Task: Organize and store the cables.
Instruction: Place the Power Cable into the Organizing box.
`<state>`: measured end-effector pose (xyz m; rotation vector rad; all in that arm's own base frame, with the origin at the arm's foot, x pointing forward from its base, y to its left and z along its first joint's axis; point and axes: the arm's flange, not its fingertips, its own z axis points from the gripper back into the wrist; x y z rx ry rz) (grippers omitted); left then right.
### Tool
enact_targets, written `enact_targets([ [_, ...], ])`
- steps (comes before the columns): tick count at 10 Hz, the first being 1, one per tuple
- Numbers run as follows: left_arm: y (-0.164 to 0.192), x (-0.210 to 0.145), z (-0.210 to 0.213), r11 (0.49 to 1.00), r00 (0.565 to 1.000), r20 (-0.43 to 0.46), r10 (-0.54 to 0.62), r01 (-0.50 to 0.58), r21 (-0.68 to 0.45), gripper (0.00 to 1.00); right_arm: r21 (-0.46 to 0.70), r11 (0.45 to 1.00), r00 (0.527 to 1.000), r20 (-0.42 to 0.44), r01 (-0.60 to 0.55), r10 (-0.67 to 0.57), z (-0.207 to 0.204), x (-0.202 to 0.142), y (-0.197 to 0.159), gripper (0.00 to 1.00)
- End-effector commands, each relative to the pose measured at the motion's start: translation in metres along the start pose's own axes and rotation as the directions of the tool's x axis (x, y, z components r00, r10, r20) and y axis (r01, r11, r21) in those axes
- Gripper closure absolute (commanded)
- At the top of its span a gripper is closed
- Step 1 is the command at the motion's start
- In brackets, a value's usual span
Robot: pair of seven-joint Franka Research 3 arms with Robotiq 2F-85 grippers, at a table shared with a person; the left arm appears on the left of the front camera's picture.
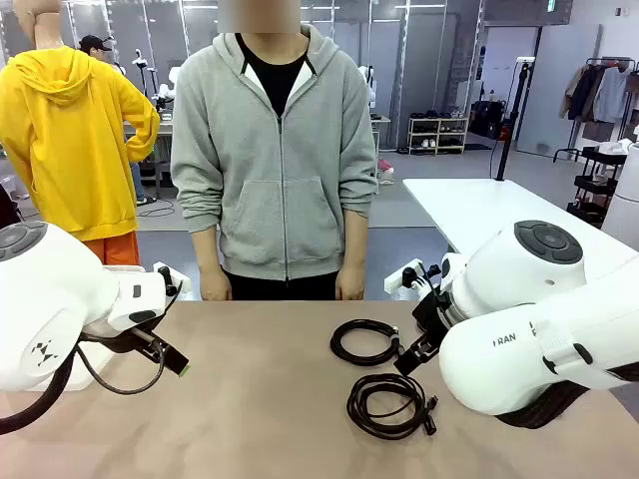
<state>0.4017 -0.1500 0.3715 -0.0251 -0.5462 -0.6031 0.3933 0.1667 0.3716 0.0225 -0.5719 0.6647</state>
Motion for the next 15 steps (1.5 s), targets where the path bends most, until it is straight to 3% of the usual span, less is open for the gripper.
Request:
enact_targets([
  [1, 0.0, 0.0, 0.0, 1.0, 1.0, 0.0, -0.001, 0.001, 0.0, 0.0, 0.0, 1.0, 1.0, 0.0, 0.0, 0.0, 0.0, 0.0, 0.0, 0.0],
  [11, -0.001, 0.0, 0.0, 1.0, 1.0, 0.0, -0.002, 0.002, 0.0, 0.0, -0.001, 1.0, 1.0, 0.0, -0.002, 0.002, 0.0, 0.0, 0.0, 0.0],
  [12, 0.007, 0.005, 0.03, 0.998, 0.998, 0.003, -0.058, 0.058, 0.018, 0.0, -0.001, 0.999, 0.998, 0.045, -0.033, 0.033, 0.023, 0.01, -0.012, 0.0],
  [15, 0.049, -0.016, 0.12, 0.979, 0.995, 0.002, -0.097, 0.095, -0.181, 0.0, 0.194, 0.973, 0.991, 0.084, -0.122, 0.107, 0.098, 0.007, -0.082, 0.0],
])
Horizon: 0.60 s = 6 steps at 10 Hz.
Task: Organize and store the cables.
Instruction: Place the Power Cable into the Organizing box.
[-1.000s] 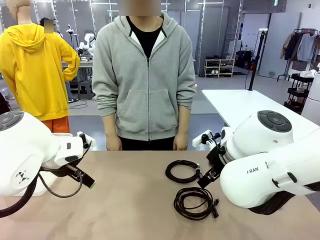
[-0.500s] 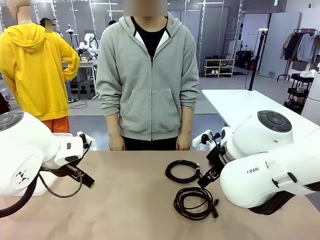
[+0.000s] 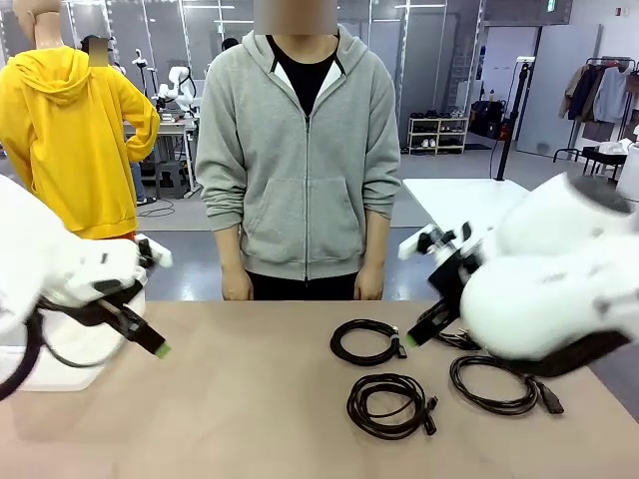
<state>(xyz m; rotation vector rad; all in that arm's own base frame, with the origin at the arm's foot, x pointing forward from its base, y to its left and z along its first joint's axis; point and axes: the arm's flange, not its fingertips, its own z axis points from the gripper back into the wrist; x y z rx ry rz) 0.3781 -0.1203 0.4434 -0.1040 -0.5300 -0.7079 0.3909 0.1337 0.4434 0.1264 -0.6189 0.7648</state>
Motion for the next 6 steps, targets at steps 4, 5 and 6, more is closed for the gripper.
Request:
enact_targets([
  [4, 0.045, -0.099, 0.143, 0.993, 0.986, 0.165, -0.023, 0.042, -0.113, 0.0, 0.155, 0.988, 0.992, 0.123, -0.013, -0.006, 0.127, -0.075, -0.093, 0.0],
  [5, 0.049, -0.121, 0.15, 0.994, 0.968, 0.249, -0.002, 0.03, -0.106, 0.0, 0.145, 0.989, 0.985, 0.159, 0.038, -0.061, 0.142, -0.101, -0.102, 0.0],
  [6, 0.053, -0.14, 0.15, 0.995, 0.941, 0.338, 0.015, 0.019, -0.097, 0.0, 0.142, 0.986, 0.981, 0.164, 0.084, -0.107, 0.15, -0.127, -0.111, 0.0],
])
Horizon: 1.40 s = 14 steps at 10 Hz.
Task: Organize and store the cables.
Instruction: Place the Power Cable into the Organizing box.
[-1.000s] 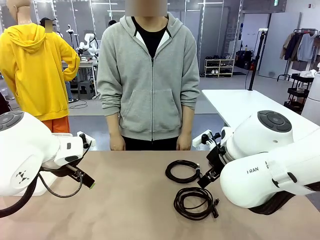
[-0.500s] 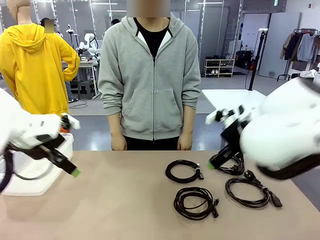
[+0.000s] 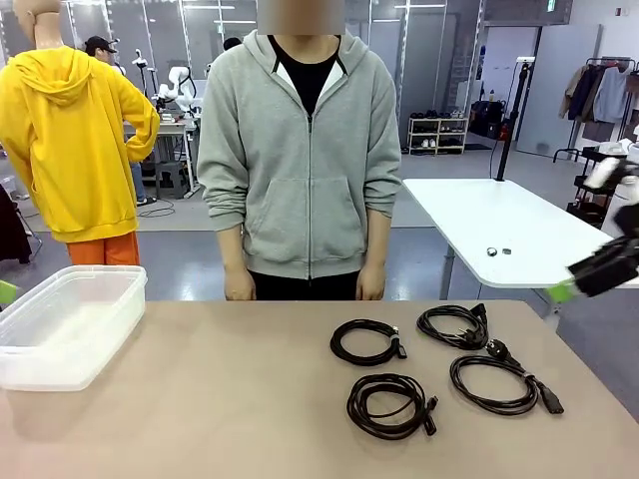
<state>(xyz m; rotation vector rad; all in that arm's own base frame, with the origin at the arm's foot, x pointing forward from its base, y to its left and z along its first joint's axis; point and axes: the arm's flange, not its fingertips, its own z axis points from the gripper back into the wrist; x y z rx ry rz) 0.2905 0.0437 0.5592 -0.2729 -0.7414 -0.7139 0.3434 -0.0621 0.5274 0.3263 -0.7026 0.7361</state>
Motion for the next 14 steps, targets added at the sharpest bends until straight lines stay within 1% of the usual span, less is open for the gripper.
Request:
enact_targets([
  [1, -0.02, -0.067, -0.016, 1.0, 0.986, 0.168, 0.013, -0.013, -0.004, 0.0, -0.011, 0.999, 0.998, 0.034, 0.049, -0.048, 0.009, -0.049, 0.001, 0.0],
  [2, -0.02, -0.082, -0.005, 0.998, 0.98, 0.19, 0.064, -0.068, 0.013, 0.0, 0.0, 0.998, 0.997, 0.049, 0.064, -0.063, 0.021, -0.066, 0.007, 0.0],
  [3, -0.017, -0.087, -0.004, 0.994, 0.975, 0.196, 0.102, -0.109, 0.026, 0.0, -0.018, 0.997, 0.996, 0.043, 0.077, -0.076, 0.024, -0.073, 0.006, 0.0],
  [4, -0.015, -0.083, -0.009, 0.992, 0.971, 0.208, 0.122, -0.128, 0.02, 0.0, -0.022, 0.996, 0.996, 0.036, 0.088, -0.087, 0.021, -0.074, 0.003, 0.0],
  [5, 0.032, -0.033, 0.042, 0.996, 0.983, 0.161, 0.09, -0.093, 0.011, 0.0, -0.031, 0.995, 0.995, 0.029, 0.092, -0.091, 0.04, -0.045, -0.025, 0.0],
  [14, 0.032, -0.033, 0.042, 0.996, 0.983, 0.161, 0.09, -0.093, 0.011, 0.0, -0.031, 0.995, 0.995, 0.029, 0.092, -0.091, 0.04, -0.045, -0.025, 0.0],
])
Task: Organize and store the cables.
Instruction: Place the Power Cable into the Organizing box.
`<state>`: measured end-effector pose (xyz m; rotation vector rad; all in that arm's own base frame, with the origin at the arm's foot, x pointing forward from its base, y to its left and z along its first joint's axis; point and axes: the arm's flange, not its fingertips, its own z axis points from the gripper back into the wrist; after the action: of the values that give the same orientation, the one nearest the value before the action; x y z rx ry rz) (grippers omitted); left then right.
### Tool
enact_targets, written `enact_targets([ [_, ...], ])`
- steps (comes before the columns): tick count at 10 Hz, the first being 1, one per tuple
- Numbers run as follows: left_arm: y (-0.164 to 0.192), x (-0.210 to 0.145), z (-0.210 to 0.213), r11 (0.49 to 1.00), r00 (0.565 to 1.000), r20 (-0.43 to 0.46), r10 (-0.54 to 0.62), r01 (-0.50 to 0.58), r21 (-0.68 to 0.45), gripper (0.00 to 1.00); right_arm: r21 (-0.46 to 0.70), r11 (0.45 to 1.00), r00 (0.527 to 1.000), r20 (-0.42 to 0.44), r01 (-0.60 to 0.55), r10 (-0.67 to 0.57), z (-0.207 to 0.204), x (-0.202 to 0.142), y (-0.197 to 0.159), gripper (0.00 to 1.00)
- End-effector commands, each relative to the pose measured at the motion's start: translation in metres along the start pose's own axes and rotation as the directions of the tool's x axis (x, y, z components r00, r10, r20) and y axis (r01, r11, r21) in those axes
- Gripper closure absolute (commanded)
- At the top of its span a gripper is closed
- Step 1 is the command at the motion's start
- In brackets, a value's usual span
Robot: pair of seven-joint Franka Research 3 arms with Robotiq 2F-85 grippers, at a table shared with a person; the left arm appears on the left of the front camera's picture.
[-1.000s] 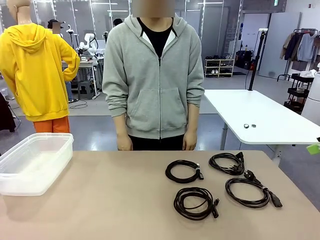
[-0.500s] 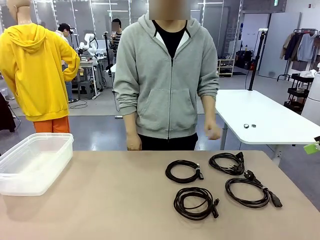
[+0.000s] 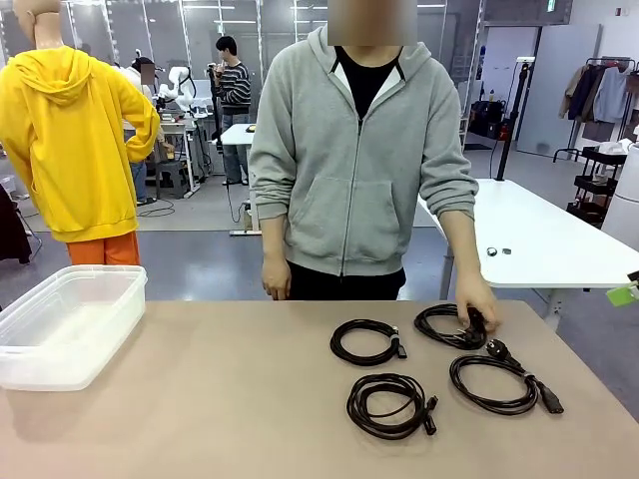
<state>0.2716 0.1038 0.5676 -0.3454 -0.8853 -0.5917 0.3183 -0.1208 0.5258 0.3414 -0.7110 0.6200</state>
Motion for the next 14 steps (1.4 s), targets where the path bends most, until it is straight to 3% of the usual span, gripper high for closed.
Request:
enact_targets([
  [1, 0.0, 0.001, -0.002, 1.0, 1.0, -0.002, -0.007, 0.007, -0.008, 0.0, -0.001, 1.0, 1.0, 0.006, -0.015, 0.015, 0.0, -0.001, -0.002, 0.0],
  [11, 0.0, 0.001, -0.002, 1.0, 1.0, -0.002, -0.007, 0.007, -0.008, 0.0, 0.0, 1.0, 1.0, 0.001, 0.0, 0.0, 0.0, 0.0, 0.0, 0.0],
  [13, 0.0, 0.001, -0.002, 1.0, 1.0, -0.002, -0.007, 0.007, -0.008, 0.0, -0.194, 0.969, 0.958, -0.208, 0.155, -0.195, -0.03, 0.02, 0.009, 0.0],
  [14, 0.0, 0.001, -0.002, 1.0, 1.0, -0.002, -0.007, 0.007, -0.008, 0.0, -0.279, 0.937, 0.92, -0.268, 0.209, -0.285, -0.046, 0.026, 0.009, 0.0],
])
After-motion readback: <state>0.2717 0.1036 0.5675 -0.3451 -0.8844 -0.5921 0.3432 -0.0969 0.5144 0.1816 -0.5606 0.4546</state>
